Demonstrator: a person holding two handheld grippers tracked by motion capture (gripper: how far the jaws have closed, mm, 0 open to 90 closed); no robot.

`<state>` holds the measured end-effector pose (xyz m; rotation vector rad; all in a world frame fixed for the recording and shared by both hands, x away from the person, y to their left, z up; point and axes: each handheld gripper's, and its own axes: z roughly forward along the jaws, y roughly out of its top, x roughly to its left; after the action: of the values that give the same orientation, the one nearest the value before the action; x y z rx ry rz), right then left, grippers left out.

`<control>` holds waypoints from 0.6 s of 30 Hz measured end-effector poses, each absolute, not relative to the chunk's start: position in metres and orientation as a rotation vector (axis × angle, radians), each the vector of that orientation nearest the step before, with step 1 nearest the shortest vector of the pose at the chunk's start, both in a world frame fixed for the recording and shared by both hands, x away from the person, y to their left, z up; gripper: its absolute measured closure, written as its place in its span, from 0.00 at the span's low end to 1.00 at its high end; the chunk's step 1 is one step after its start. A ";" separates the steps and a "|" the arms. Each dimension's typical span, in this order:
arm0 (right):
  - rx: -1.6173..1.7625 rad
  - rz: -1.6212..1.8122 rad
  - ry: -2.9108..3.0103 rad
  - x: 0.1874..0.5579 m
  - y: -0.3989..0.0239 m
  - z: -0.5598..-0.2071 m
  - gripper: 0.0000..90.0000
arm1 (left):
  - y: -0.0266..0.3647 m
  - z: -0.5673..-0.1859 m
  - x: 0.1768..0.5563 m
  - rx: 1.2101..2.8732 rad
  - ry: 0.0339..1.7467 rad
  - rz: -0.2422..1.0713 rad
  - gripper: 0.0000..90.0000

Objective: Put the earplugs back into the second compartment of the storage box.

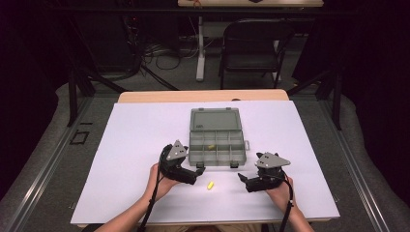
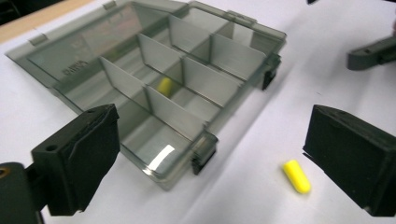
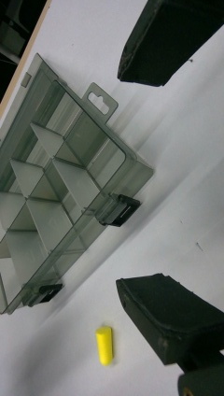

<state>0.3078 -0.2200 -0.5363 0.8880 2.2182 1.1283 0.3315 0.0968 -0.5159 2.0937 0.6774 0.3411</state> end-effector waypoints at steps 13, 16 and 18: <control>0.896 1.130 2.205 0.307 -0.221 -0.536 0.02 | 0.080 -0.525 0.322 2.164 0.640 0.313 0.00; 0.904 1.134 2.213 0.307 -0.222 -0.536 0.02 | 0.076 -0.528 0.320 2.175 0.629 0.304 0.00; 0.894 1.131 2.210 0.306 -0.222 -0.535 0.02 | 0.074 -0.529 0.318 2.178 0.624 0.303 0.00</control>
<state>0.3058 -0.2216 -0.5354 0.8941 2.2097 1.1314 0.3184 0.0739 -0.5286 2.1776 0.6237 0.3026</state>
